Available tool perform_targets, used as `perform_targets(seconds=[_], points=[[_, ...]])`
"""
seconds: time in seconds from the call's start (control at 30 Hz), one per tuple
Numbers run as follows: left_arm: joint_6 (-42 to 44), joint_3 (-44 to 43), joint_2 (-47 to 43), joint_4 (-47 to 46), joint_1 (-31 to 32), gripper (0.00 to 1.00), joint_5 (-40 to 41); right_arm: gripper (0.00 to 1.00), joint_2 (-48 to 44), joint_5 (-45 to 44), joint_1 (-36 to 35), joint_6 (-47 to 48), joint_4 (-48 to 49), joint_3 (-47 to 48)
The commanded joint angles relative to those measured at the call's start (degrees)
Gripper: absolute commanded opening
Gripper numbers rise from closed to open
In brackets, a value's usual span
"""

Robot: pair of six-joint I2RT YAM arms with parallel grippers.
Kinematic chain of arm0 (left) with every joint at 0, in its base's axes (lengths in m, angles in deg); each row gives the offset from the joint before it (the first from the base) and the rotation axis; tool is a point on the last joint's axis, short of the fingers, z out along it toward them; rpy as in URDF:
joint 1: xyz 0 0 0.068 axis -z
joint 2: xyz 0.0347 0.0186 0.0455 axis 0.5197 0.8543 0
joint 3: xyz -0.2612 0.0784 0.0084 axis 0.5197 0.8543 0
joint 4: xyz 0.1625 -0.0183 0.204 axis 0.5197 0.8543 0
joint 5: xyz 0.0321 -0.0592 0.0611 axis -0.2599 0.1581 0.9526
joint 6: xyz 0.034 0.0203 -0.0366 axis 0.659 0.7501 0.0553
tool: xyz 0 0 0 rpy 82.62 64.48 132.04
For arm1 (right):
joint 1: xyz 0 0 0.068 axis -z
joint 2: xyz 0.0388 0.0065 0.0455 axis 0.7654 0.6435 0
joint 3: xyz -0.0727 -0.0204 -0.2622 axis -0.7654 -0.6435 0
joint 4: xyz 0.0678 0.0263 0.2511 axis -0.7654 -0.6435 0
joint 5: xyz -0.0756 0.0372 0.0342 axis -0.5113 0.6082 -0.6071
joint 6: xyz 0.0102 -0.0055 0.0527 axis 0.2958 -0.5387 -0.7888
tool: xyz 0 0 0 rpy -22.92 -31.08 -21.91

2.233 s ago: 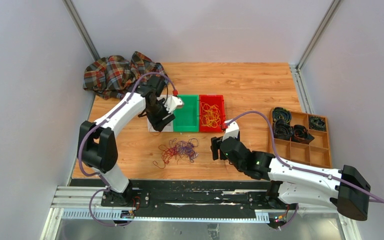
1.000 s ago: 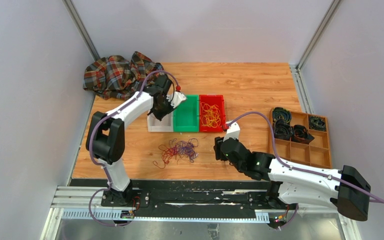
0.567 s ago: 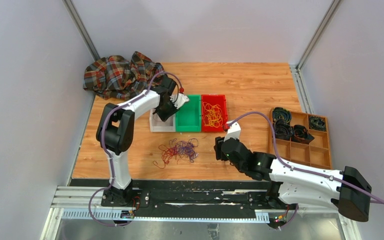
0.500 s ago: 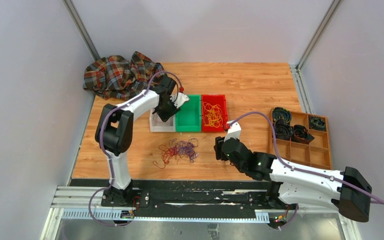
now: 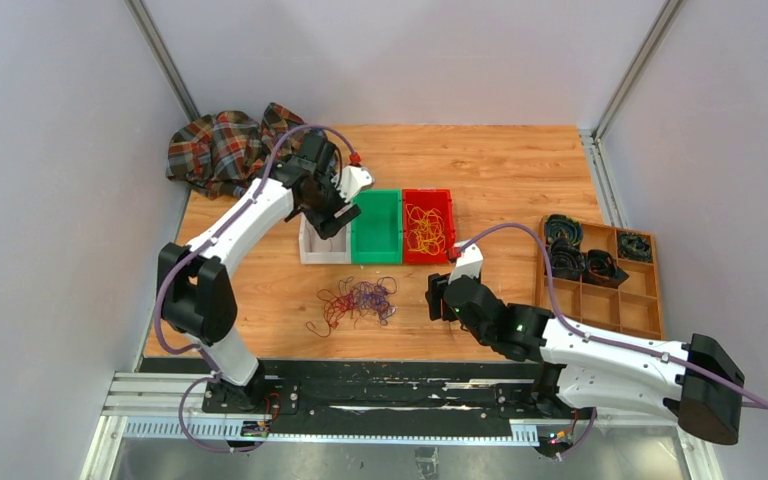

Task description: Untangle the cables

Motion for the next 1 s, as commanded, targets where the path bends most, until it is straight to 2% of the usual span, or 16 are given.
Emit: perform_targets(seconds=[0.0,0.13,0.33,0.47,0.7,0.87,0.97], points=[[0.17,1.36,-5.84,7.03,0.45,0.78,-8.96,0.61,-1.25,-1.62,-0.81,0.08,-1.07,0.73],[1.93,9.24,-9.62,9.2,1.23,0.78,-14.63,0.61,-1.12,-1.61,-0.75,0.37,-0.9,0.84],[10.55,19.73,-10.68,9.07,2.42,0.73,-16.0,0.61,-0.67,-1.1,-0.75,0.9,-1.07,1.29],[13.48,22.43,-8.3,7.82,2.36,0.71,-15.13,0.61,-0.58,-0.92,-0.79,0.78,-1.11,1.42],[12.71,26.23,-5.99,0.17,2.35,0.67,-12.76,0.6,-0.58,-0.8,-0.8,0.14,-1.2,1.02],[12.2,28.5,-5.62,-4.14,2.34,0.59,-11.43,0.59,-0.4,-0.59,-0.8,0.18,-1.29,1.06],[12.14,28.3,-6.09,-4.4,2.33,0.46,-11.26,0.57,-0.23,-0.5,-0.82,0.2,-1.31,1.21]])
